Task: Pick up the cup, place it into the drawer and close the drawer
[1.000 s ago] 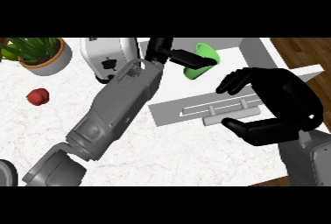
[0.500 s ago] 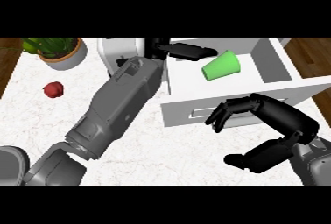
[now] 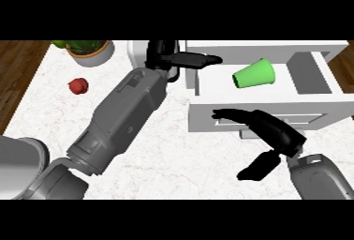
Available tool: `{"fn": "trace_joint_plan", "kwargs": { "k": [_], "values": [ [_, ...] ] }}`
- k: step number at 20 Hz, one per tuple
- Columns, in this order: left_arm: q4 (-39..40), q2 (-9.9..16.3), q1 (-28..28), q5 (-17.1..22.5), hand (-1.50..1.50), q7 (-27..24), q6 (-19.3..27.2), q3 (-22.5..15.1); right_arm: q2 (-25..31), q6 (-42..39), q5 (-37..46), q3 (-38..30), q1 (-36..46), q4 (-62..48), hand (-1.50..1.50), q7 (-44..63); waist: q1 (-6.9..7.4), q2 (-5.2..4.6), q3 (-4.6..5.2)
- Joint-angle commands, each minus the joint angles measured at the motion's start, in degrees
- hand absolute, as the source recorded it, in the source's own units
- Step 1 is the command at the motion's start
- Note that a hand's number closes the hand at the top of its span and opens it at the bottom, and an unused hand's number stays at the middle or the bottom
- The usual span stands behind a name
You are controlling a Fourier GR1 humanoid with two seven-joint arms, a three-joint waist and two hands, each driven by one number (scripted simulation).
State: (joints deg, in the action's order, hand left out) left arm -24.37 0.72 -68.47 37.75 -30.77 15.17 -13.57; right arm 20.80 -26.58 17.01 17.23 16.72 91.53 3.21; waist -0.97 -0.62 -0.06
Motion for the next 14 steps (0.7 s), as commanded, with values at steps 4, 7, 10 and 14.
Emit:
{"fn": "trace_joint_plan", "kwargs": {
  "k": [4, 7, 10, 14],
  "values": [
    [-4.9, 0.8, 5.1, 0.2, -1.50, -1.7, -2.2, 0.7, -1.0, 5.6, 11.5, 3.8, 4.7, -24.6, -1.50, -12.4, 3.68, 0.18, -0.05],
    [-7.1, 3.3, 7.6, 0.2, -1.50, 0.3, -3.0, 0.6, -3.5, 9.4, 13.9, 2.9, 10.0, -35.7, 1.50, -15.2, 5.26, 0.13, -0.10],
    [-9.4, 5.6, 10.7, 0.5, -1.50, 0.6, -5.7, 0.7, -4.8, 11.8, 13.8, -0.5, 16.6, -45.5, 1.50, -19.1, 5.52, -0.02, -0.10],
    [-11.9, 5.5, 14.1, 0.7, -1.50, 0.0, -7.9, 0.1, -5.5, 16.9, 12.8, -5.2, 21.9, -53.0, 1.50, -23.5, 7.90, -0.63, -0.22]
  ]
}}
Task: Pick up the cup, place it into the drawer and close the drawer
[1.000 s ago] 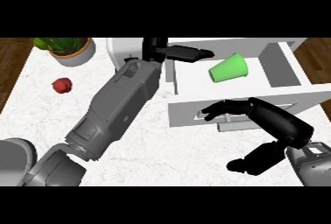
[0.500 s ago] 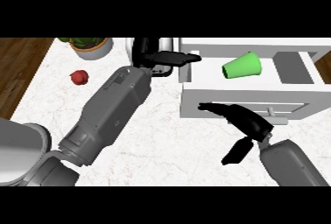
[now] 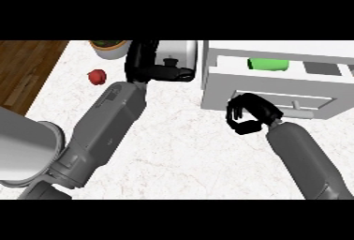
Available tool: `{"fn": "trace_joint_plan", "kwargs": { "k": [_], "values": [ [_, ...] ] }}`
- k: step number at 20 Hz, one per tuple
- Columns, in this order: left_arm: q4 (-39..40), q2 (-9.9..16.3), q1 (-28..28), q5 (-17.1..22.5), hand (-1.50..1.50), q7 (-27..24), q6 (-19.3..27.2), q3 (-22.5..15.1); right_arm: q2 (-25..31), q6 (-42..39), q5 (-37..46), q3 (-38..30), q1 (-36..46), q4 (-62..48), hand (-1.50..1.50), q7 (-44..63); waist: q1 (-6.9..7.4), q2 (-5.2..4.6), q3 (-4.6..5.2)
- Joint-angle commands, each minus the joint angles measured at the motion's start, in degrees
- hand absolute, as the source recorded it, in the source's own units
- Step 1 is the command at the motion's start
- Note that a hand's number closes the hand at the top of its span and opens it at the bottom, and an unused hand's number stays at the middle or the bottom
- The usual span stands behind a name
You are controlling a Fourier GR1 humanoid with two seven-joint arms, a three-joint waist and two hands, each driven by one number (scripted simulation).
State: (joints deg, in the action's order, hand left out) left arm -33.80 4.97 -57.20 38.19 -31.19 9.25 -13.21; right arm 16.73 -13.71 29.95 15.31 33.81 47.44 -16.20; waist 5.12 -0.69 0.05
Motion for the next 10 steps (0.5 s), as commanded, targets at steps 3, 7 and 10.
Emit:
{"fn": "trace_joint_plan", "kwargs": {
  "k": [3, 7, 10],
  "values": [
    [-3.8, 3.1, 4.6, 0.2, -1.50, 0.8, -3.9, -0.5, 1.0, 4.2, -2.5, -8.0, 10.6, -13.2, 1.50, -6.0, 2.47, -0.82, -0.32],
    [-6.9, 4.6, 6.1, 0.5, -1.50, 2.4, -4.9, -0.7, 4.3, 4.6, -4.3, -12.3, 16.2, -18.3, 1.50, -7.3, 4.21, -0.99, -0.38],
    [-7.0, 5.6, 7.2, 0.6, -1.50, 3.2, -5.9, -0.9, 5.9, 5.4, -5.7, -14.8, 18.5, -19.5, 1.50, -5.6, 4.88, -1.40, -0.36]
  ]
}}
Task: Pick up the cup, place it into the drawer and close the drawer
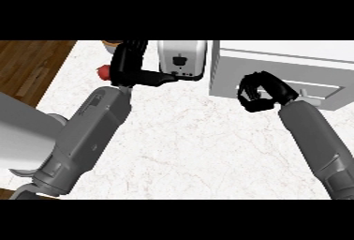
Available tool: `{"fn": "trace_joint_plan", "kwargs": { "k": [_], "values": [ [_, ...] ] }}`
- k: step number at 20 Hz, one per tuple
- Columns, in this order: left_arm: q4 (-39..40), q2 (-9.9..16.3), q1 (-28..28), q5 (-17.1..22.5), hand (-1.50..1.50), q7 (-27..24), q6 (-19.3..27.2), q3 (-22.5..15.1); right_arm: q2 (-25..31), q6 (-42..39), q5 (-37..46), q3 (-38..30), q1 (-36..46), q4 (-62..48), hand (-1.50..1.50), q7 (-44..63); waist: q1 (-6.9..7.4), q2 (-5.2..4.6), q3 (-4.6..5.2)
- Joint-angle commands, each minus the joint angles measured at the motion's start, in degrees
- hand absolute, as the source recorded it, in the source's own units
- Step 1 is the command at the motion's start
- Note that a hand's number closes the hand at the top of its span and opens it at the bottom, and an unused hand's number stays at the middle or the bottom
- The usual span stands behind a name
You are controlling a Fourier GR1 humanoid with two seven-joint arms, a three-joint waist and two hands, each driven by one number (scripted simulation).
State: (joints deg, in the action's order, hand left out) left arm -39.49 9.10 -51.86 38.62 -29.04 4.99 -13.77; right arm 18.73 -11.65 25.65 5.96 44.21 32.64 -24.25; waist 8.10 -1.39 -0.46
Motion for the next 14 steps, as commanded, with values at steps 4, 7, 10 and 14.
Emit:
{"fn": "trace_joint_plan", "kwargs": {
  "k": [4, 7, 10, 14],
  "values": [
    [-2.6, 2.0, 2.1, 0.0, -1.50, 0.8, -3.2, -0.7, 5.1, 1.7, -2.5, -6.4, 9.6, -4.8, 1.50, 4.1, 3.17, -1.22, 0.19],
    [-3.0, 2.7, 3.6, 0.5, -1.50, 1.3, -4.7, -0.7, 5.9, 1.0, -3.6, -7.2, 9.8, -3.8, 1.50, 4.3, 3.83, -1.19, 0.25],
    [-3.7, 2.1, 3.1, 0.1, -1.50, 1.0, -4.3, -1.1, 7.5, -1.5, -4.7, -7.7, 9.9, -2.9, 1.50, 4.7, 3.92, -1.31, 0.23],
    [-4.4, 2.4, 4.4, 0.7, -1.50, 1.1, -5.8, -1.0, 8.2, -2.9, -5.9, -8.3, 8.8, -1.5, 1.50, 4.1, 4.36, -1.33, 0.25]
  ]
}}
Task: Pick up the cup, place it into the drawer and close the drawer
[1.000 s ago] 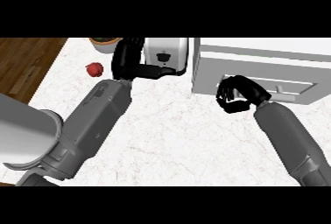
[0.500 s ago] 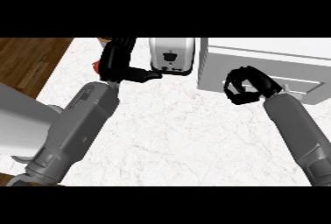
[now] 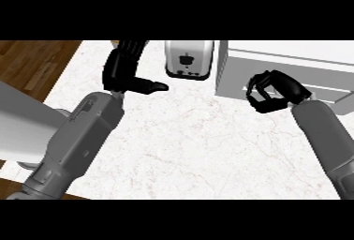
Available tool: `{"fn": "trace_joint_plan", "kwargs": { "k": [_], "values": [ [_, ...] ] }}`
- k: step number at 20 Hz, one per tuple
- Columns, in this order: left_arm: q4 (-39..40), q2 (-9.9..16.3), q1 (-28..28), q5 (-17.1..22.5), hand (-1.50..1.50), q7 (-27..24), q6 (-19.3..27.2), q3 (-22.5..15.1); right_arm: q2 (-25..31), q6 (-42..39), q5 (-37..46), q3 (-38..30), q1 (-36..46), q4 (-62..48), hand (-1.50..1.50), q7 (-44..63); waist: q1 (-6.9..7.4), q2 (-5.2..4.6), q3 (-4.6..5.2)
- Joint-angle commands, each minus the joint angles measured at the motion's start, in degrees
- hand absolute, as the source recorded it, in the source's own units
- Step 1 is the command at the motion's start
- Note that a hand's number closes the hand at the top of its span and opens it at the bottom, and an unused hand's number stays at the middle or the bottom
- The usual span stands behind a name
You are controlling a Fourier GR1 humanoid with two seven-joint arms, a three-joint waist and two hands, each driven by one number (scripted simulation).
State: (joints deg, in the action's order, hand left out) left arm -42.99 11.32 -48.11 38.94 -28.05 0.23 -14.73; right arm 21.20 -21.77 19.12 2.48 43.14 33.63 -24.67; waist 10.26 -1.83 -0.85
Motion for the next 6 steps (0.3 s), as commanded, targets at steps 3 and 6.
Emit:
{"fn": "trace_joint_plan", "kwargs": {
  "k": [3, 6],
  "values": [
    [-1.1, 1.0, 1.5, 0.5, -1.50, 0.4, -1.6, 0.1, 7.2, 5.0, -0.5, -5.4, 9.5, -1.4, 1.50, 4.6, 2.91, -0.95, 0.68],
    [-1.7, 0.1, 1.6, 0.8, -1.50, 0.5, -2.0, -0.1, 7.2, 4.2, -1.3, -5.6, 9.2, -0.3, 1.50, 4.6, 2.83, -1.03, 0.66]
  ]
}}
